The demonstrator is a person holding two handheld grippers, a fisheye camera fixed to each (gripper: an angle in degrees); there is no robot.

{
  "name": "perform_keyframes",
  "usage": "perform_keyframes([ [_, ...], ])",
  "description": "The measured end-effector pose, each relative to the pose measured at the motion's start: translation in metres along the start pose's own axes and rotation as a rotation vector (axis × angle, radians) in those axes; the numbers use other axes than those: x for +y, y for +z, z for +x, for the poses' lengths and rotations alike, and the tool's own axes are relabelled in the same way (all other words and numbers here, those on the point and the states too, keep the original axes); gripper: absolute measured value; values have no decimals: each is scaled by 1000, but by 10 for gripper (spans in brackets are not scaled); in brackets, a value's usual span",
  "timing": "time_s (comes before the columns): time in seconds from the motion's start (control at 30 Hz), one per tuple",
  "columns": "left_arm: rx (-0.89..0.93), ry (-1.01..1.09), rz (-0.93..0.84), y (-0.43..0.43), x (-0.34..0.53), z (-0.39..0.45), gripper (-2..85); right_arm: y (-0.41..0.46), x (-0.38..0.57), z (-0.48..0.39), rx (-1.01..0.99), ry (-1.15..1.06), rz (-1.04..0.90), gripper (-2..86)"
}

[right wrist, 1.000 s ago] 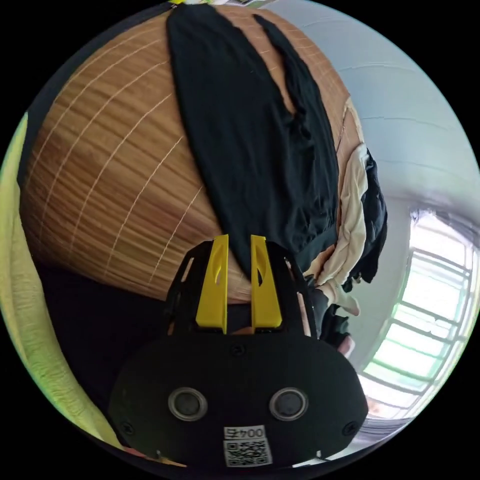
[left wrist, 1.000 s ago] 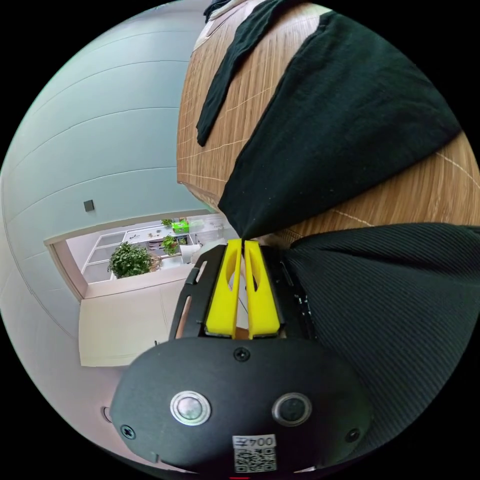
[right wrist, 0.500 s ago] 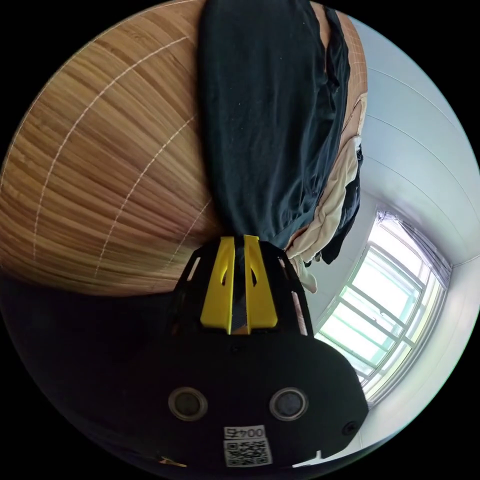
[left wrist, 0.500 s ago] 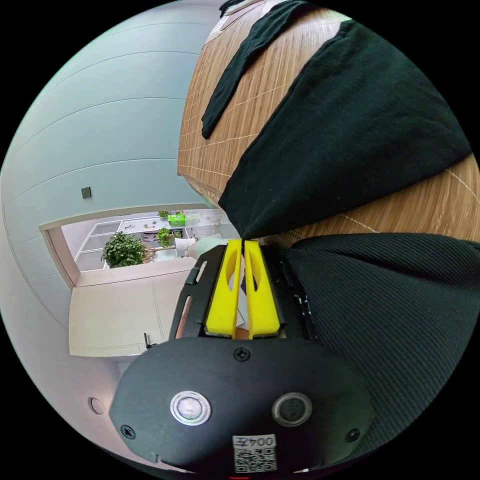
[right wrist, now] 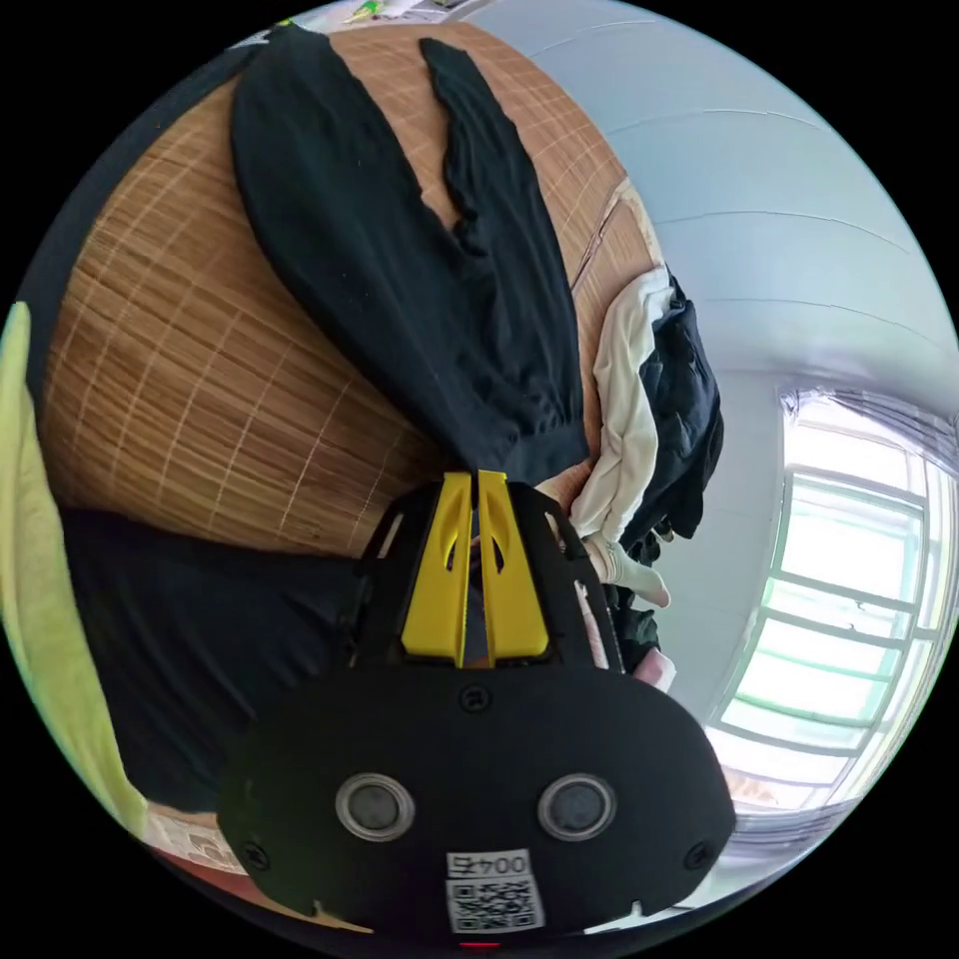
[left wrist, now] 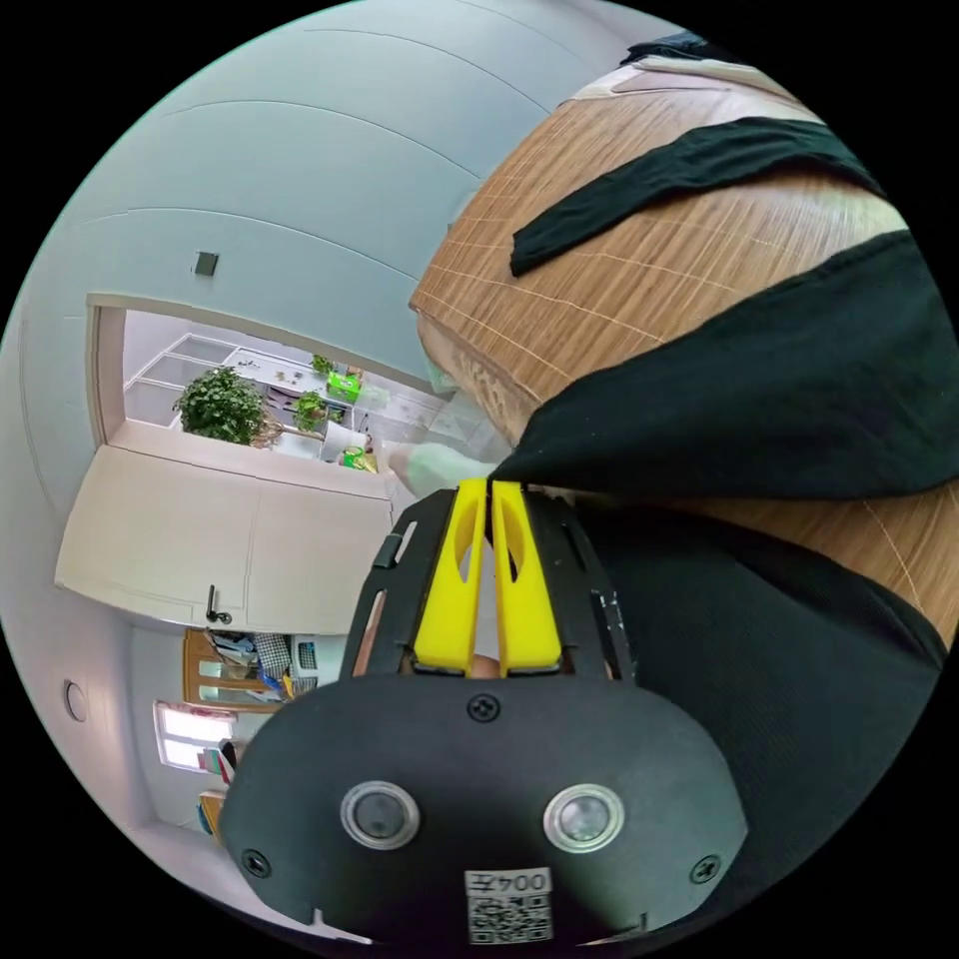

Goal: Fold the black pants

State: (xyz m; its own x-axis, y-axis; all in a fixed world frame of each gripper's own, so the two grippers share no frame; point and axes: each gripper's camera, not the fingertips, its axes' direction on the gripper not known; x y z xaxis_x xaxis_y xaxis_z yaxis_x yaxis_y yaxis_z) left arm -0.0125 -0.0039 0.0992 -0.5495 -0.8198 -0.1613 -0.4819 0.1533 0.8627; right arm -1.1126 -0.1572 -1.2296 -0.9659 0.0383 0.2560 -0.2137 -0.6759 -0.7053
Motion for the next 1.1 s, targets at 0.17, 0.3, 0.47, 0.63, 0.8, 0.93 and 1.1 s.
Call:
perform_keyframes([
  [0.17, -10, -80, 4, -14, 19, -49, 8, -17, 32, 23, -108, -80, 116, -8],
  [0.3, 18, -149, -38, -12, 34, -86, 9, -17, 62, 33, -240, -147, 190, -8],
  [0.47, 100, -225, -97, 2, 28, -106, 8, 14, 80, 50, -377, -159, 248, -8],
  [0.63, 112, -268, -141, 10, -14, -109, 8, 77, 83, 89, -484, -118, 273, -8],
  [0.8, 58, -237, -162, 5, -84, -116, 10, 136, 90, 141, -585, -61, 295, -8],
  [0.93, 9, -166, -165, -4, -165, -118, 10, 202, 95, 192, -655, 14, 289, -8],
  [1.1, -89, 14, -152, -10, -298, -81, 9, 294, 97, 238, -760, 103, 263, -8],
])
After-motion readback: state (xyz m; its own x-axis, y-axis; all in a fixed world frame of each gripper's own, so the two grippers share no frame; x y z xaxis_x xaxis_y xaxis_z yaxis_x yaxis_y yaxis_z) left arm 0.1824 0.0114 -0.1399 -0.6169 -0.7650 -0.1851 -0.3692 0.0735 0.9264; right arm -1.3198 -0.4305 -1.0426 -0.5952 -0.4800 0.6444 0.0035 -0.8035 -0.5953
